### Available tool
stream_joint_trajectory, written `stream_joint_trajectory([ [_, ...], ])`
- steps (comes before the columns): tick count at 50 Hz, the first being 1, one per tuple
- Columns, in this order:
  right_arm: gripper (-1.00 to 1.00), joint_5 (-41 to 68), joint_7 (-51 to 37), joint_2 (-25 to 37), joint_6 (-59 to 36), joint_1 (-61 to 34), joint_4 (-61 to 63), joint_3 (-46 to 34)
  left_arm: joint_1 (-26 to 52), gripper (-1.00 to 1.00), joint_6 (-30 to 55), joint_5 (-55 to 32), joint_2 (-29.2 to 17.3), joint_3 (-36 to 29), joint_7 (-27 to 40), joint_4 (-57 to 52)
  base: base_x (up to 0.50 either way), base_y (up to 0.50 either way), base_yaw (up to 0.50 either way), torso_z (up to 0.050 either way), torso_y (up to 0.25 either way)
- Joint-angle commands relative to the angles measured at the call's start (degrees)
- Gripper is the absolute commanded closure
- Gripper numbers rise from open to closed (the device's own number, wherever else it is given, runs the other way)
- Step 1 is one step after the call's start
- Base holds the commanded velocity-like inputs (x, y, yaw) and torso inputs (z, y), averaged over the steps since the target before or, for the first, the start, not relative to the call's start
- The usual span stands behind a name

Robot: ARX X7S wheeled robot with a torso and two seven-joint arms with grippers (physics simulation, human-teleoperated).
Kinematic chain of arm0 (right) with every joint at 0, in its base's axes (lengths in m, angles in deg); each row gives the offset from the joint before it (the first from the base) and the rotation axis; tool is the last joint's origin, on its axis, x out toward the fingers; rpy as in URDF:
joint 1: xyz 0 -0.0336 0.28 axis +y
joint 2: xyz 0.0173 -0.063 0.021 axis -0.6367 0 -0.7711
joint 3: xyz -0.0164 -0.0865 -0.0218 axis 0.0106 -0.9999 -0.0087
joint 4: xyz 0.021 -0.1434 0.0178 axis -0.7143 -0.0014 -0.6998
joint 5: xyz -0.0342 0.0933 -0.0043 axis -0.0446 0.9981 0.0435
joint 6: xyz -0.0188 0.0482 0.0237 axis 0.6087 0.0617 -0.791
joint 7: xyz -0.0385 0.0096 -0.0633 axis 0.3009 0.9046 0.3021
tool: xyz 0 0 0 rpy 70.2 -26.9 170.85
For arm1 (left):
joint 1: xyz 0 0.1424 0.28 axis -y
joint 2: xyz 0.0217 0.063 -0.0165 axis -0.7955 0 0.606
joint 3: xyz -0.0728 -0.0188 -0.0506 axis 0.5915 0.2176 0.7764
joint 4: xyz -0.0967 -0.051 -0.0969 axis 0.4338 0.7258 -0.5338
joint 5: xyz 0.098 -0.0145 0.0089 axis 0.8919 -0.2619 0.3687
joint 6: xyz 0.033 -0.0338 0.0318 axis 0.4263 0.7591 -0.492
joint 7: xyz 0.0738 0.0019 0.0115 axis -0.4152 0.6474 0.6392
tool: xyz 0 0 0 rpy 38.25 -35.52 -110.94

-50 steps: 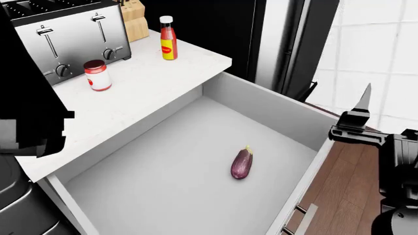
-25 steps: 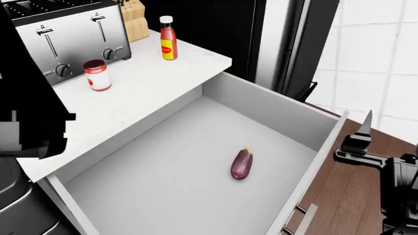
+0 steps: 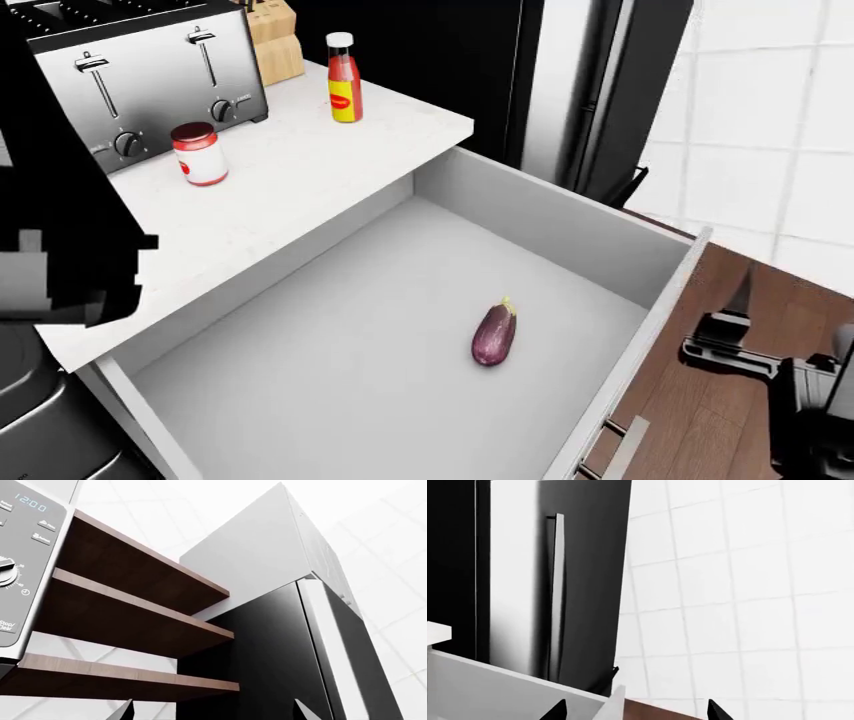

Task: Close the right drawer.

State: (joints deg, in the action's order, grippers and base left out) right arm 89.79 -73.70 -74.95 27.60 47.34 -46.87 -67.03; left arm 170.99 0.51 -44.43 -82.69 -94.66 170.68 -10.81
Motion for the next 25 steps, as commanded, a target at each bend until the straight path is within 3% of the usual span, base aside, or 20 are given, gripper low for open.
stream_joint_trajectory([
  [1,-1.00,0.8,0.5,-0.8,3.7,2.3,-4.5,0.8,-0.4,-1.00,-0.1,0.5,-0.2,-0.2,0.0,0.0,0.00,0.00,0.00,0.000,0.000],
  [25,-1.00,2.0,-0.3,-1.8,4.6,4.0,-9.0,1.4,-1.2,-1.00,0.4,-0.1,0.4,0.9,0.0,0.0,0.00,0.00,0.00,0.000,0.000],
])
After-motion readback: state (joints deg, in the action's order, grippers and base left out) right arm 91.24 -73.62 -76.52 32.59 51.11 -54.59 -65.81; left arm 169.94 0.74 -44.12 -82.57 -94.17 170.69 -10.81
